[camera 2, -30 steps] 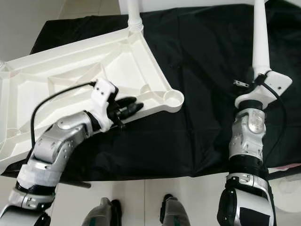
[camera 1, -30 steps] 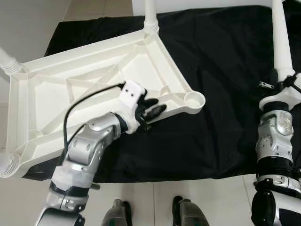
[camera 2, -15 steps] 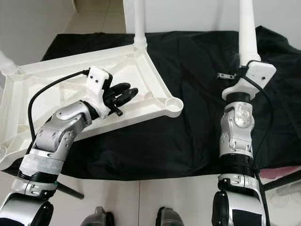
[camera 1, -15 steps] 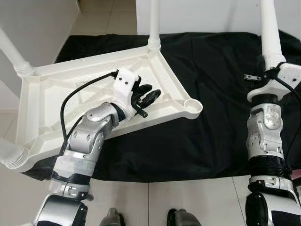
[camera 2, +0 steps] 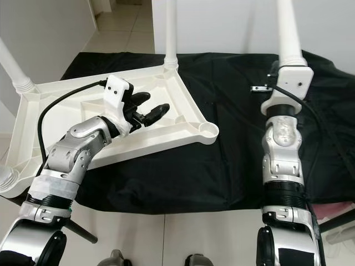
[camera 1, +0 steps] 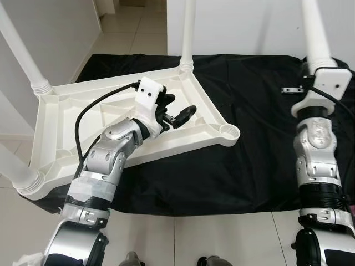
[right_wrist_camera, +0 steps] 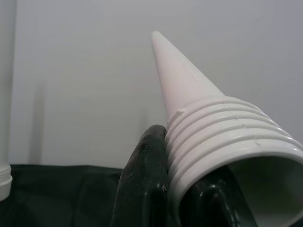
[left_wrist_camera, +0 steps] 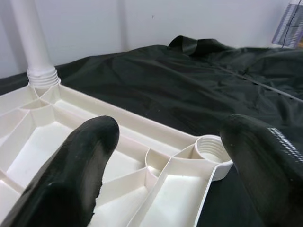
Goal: Building children table
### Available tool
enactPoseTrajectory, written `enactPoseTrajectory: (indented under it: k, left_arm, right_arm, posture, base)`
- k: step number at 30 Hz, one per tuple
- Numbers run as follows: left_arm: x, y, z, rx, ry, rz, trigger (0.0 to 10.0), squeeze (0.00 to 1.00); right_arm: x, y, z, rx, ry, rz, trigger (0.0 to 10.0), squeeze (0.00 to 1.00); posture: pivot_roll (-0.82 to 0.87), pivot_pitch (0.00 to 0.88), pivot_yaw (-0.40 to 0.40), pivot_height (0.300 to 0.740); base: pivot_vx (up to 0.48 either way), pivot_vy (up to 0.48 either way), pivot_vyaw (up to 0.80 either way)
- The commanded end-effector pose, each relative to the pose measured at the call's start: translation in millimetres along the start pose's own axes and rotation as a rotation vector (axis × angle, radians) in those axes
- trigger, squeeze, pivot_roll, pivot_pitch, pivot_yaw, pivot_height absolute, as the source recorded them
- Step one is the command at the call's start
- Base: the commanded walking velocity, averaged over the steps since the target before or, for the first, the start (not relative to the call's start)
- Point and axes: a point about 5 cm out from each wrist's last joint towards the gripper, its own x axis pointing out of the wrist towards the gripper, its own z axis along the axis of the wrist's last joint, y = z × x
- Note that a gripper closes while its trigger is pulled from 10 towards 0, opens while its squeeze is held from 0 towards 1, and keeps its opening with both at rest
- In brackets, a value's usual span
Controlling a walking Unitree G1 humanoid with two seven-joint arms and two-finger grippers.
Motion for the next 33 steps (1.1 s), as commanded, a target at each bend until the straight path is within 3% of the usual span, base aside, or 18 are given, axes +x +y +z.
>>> enactPoseTrajectory:
  k: [1,5,10,12,16,17,21,25,26,33]
  left_arm:
    - [2.7,-1.2,7.9,0.024,-0.024,-0.038,10.0,0.00]
    - [4.3,-3.2,17.1,-0.006,-0.052,-0.082,10.0,0.00]
    - [6.6,-2.4,28.1,-0.062,-0.071,-0.126,10.0,0.00]
    - [8.6,1.6,44.1,-0.086,-0.120,-0.165,10.0,0.00]
    - [10.1,5.0,56.8,-0.128,-0.130,-0.208,10.0,0.00]
    - [12.7,9.0,69.5,-0.217,-0.151,-0.237,10.0,0.00]
    - [18.8,17.9,81.0,-0.302,-0.163,-0.222,10.0,0.00]
    - [21.6,21.5,83.7,-0.322,-0.156,-0.210,10.0,0.00]
    - [25.2,23.8,86.1,-0.358,-0.151,-0.208,10.0,0.00]
    - [32.0,22.5,88.8,-0.464,-0.136,-0.231,10.0,0.00]
  right_arm:
    - [-3.6,6.9,10.7,0.062,-0.077,0.046,10.0,0.00]
    - [-7.6,16.5,21.0,0.121,-0.154,0.093,10.0,0.00]
    - [-9.5,25.0,31.0,0.121,-0.205,0.130,10.0,0.00]
    - [-9.1,32.3,39.6,0.131,-0.243,0.173,10.0,0.00]
    - [-9.4,40.2,47.5,0.163,-0.279,0.229,10.0,0.00]
    - [-11.2,49.4,51.2,0.187,-0.299,0.288,10.0,0.00]
    - [-14.8,62.6,52.2,0.212,-0.304,0.360,10.0,0.00]
    - [-16.8,68.2,52.0,0.220,-0.303,0.388,10.0,0.00]
    - [-20.8,76.2,49.4,0.207,-0.292,0.433,10.0,0.00]
    - [-30.2,88.1,44.4,0.215,-0.262,0.513,10.0,0.00]
  posture:
    - [-0.02,0.000,0.008,0.740]
    - [-0.01,0.000,0.005,0.740]
    - [-0.01,0.000,0.003,0.740]
    - [-0.01,0.000,-0.006,0.740]
    - [-0.01,0.000,-0.011,0.740]
    - [-0.01,0.000,-0.015,0.740]
    - [-0.01,0.000,-0.011,0.740]
    - [-0.01,0.000,-0.011,0.740]
    - [-0.01,0.000,-0.004,0.740]
    - [-0.01,0.000,0.004,0.740]
  base:
    - [0.000,0.000,0.00]
    - [0.000,0.000,0.00]
    - [0.000,0.000,0.00]
    - [0.000,0.000,0.00]
    - [0.000,0.000,0.00]
    - [0.000,0.000,0.00]
    - [0.000,0.000,0.00]
    - [0.000,0.000,0.00]
    - [0.000,0.000,0.00]
    - [0.000,0.000,0.00]
